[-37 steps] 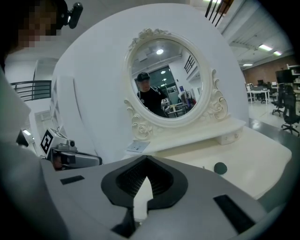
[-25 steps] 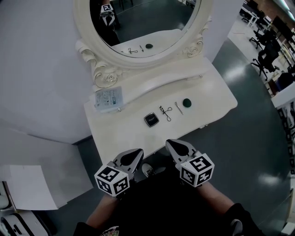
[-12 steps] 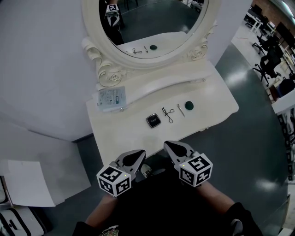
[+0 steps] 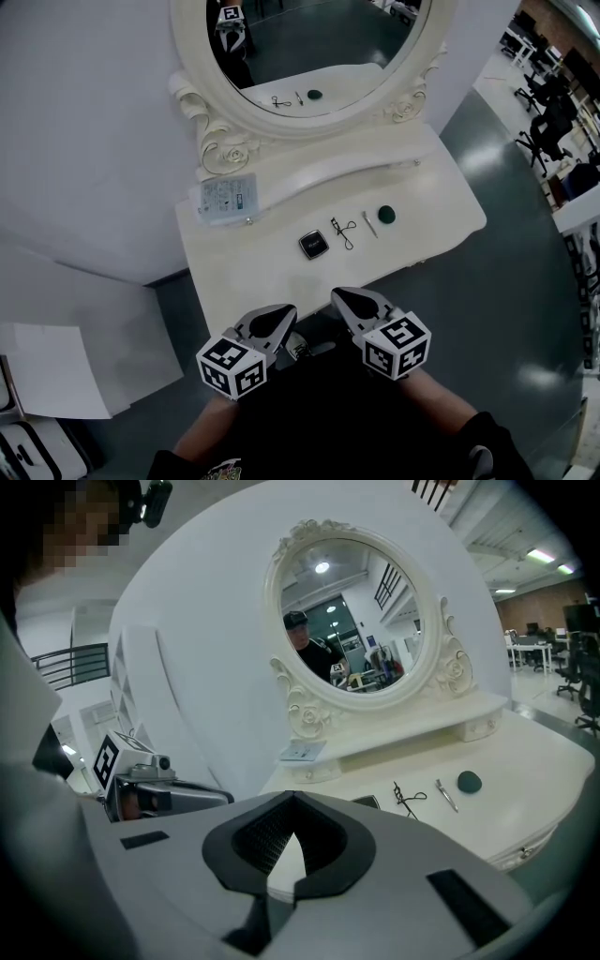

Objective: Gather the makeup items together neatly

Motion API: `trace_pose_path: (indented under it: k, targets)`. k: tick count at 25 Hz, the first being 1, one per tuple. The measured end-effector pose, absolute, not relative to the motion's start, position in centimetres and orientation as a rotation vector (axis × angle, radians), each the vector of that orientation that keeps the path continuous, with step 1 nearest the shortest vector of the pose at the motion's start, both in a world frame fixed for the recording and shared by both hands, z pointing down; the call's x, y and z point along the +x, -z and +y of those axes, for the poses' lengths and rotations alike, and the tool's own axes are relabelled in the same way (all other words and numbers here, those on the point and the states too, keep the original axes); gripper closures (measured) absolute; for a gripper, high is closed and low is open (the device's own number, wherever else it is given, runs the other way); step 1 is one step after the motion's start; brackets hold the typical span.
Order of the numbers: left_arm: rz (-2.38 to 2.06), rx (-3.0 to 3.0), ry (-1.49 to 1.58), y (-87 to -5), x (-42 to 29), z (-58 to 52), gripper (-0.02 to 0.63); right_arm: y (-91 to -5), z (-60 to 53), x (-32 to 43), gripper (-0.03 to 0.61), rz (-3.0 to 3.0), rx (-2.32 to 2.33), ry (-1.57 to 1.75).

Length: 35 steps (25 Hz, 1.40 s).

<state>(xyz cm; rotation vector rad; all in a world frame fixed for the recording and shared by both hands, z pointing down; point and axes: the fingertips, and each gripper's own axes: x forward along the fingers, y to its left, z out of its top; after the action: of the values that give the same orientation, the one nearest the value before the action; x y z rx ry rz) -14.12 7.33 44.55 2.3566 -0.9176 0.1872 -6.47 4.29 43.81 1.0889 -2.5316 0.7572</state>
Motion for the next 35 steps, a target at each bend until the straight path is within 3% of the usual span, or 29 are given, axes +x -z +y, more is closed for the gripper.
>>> trace_pose_path:
  k: [35]
  targets:
    - [-0.907, 2.354, -0.184, -44.5, -13.8, 7.9, 0.606, -43.8, 5.0, -6.8, 0.549, -2.536, 1.059, -0.738]
